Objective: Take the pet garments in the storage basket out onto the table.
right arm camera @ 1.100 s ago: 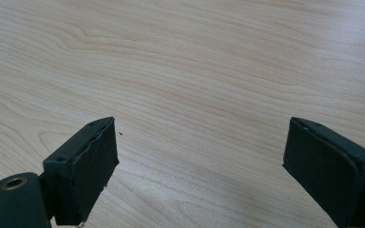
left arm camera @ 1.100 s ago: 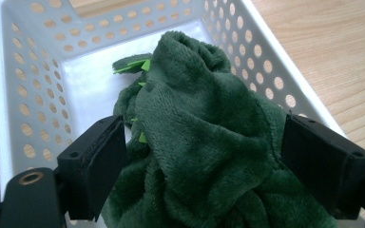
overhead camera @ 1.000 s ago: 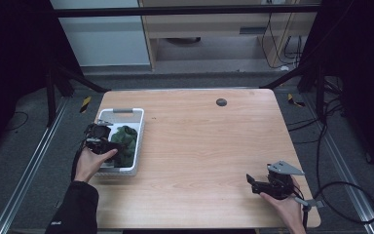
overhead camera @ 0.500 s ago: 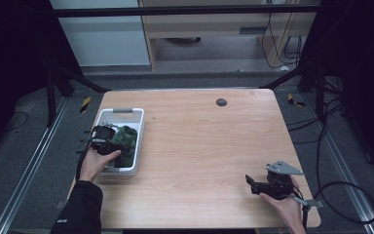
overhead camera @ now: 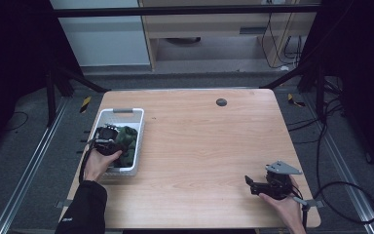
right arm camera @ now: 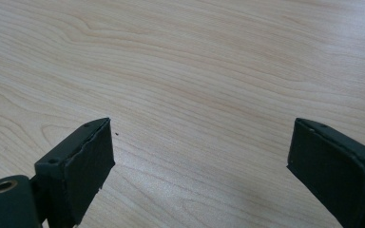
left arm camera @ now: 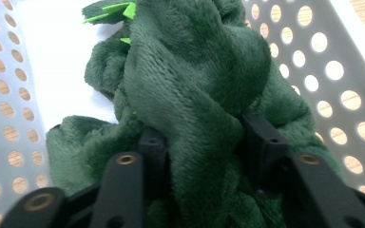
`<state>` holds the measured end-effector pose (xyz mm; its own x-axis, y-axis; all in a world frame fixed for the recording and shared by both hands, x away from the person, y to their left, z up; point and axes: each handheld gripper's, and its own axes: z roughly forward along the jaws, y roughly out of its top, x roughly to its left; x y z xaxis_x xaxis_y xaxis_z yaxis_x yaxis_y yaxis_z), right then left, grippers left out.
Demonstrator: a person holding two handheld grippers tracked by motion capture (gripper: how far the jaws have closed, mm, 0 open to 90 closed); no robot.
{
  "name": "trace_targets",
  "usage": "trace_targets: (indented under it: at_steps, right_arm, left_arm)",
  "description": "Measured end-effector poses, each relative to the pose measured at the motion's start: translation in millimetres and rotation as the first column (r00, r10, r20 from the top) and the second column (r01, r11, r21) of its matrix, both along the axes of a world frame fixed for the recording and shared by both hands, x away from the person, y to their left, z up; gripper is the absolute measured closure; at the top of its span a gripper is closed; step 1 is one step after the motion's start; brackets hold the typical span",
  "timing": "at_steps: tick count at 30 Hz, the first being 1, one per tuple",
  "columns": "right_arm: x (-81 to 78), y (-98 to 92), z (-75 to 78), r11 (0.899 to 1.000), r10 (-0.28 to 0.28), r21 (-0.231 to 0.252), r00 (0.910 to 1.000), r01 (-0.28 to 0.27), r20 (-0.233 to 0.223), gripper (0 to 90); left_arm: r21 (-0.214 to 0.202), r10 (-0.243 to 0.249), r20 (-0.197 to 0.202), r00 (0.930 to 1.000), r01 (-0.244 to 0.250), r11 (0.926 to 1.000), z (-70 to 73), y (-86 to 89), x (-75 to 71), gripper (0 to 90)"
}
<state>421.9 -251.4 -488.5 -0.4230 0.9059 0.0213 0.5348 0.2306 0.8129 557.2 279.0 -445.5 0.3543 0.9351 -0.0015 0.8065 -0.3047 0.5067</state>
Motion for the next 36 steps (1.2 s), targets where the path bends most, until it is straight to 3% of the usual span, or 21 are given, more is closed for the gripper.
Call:
trace_targets:
  at_steps: [4,10,25,36]
  right_arm:
    - [0.0,0.1,0.0,1.000,0.000,0.001,1.0000,0.000,-0.003,7.9]
    - [0.3,0.4,-0.7,1.000,0.004,-0.006,1.0000,-0.004,-0.007,7.7]
    - [-0.1,-0.2,0.1,1.000,0.001,-0.003,1.0000,-0.001,-0.002,7.4]
    - [-0.1,-0.3,0.2,1.000,-0.001,-0.003,1.0000,0.001,-0.001,7.3]
  left_arm:
    - [0.008,-0.001,-0.002,1.0000,0.001,1.0000,-0.9,-1.8,-0.3,70.5]
    - [0.002,-0.004,0.013,0.9999,0.004,1.0000,2.8,-1.3,-3.7,77.6]
    - [-0.069,0.014,0.094,0.9955,-0.008,0.9976,29.9,13.6,-20.8,82.1]
    - [-0.074,-0.022,0.140,0.9900,0.032,0.9968,51.3,15.2,-30.6,83.4]
